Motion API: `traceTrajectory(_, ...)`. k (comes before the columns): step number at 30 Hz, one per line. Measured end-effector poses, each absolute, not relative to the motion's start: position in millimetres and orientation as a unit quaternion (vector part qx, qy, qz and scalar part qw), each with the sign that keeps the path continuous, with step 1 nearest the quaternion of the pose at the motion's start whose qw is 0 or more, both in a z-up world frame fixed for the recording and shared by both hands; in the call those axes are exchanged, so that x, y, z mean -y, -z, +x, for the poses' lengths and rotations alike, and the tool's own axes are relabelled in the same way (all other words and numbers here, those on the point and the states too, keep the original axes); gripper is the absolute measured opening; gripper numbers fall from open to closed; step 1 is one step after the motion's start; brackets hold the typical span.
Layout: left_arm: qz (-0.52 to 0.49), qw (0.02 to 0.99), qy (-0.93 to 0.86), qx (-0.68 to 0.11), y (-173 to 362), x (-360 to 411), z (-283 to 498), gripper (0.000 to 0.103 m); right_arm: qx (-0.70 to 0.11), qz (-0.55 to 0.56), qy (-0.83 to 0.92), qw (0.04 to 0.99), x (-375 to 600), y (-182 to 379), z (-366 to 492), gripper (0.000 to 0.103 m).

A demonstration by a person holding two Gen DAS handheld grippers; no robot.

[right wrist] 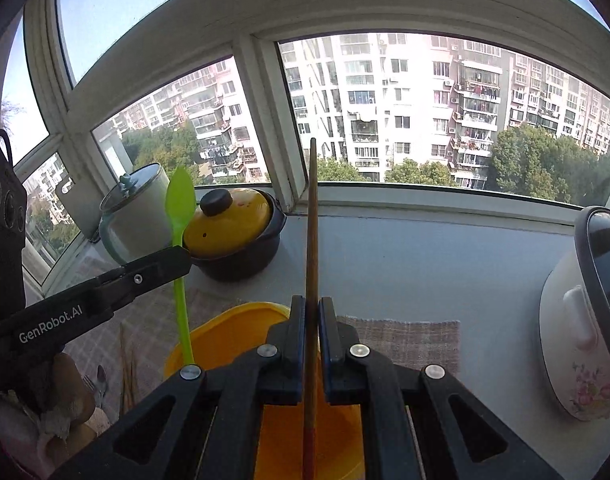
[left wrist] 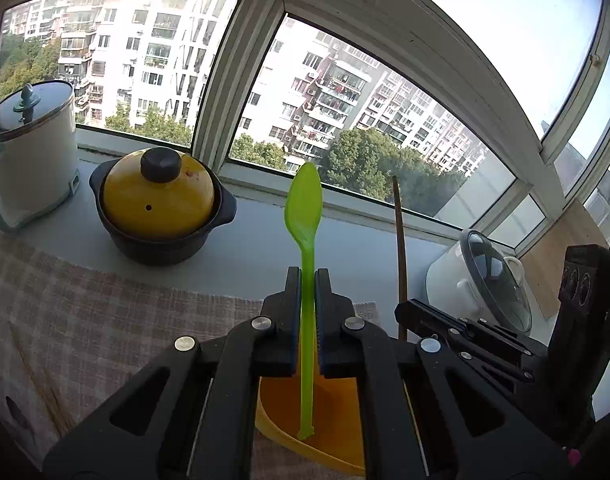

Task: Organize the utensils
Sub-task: 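Carry the green spoon with the left tool into the yellow container while the right tool drops its chopstick in, then move both open tools back over the remaining utensils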

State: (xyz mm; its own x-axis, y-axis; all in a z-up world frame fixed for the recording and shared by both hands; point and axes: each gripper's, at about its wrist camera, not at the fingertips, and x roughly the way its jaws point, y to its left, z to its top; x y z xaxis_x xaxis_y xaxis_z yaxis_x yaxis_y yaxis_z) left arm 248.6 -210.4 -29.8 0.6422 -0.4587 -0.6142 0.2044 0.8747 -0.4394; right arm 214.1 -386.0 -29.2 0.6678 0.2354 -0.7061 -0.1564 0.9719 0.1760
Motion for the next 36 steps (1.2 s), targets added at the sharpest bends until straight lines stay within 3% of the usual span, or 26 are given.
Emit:
traceTrajectory(10,-0.160,0.884,0.195,-0.394,29.4,211.7,241.2,0.004,-0.405,0.061,-0.112,0.905,399.2,34.0,200.1,0.006)
traceTrajectory(12,-0.156,0.883,0.194,-0.397,28.6,211.6,239.5,0.004,-0.404,0.063,-0.111,0.906,400.2,32.6,197.7,0.015)
traceTrajectory(13,-0.155,0.883,0.194,-0.398,27.9,211.0,238.4,0.004,-0.402,0.064,-0.111,0.907,401.0,31.9,196.0,0.026)
traceTrajectory(14,-0.154,0.884,0.193,-0.397,27.1,210.3,237.1,0.004,-0.402,0.063,-0.110,0.907,400.9,31.2,195.2,0.030)
traceTrajectory(18,-0.153,0.887,0.188,-0.394,27.4,205.9,231.3,0.012,-0.400,0.068,-0.110,0.908,403.3,29.6,189.4,0.036)
traceTrajectory(20,-0.154,0.887,0.185,-0.393,27.1,202.7,226.8,0.013,-0.396,0.069,-0.108,0.909,404.7,28.5,185.0,0.052)
traceTrajectory(32,-0.135,0.895,0.166,-0.391,22.7,187.1,196.2,0.013,-0.387,0.059,-0.116,0.913,400.3,18.0,156.1,0.081)
traceTrajectory(36,-0.136,0.896,0.159,-0.392,22.2,175.6,183.9,0.013,-0.382,0.060,-0.109,0.916,400.2,14.7,144.5,0.085)
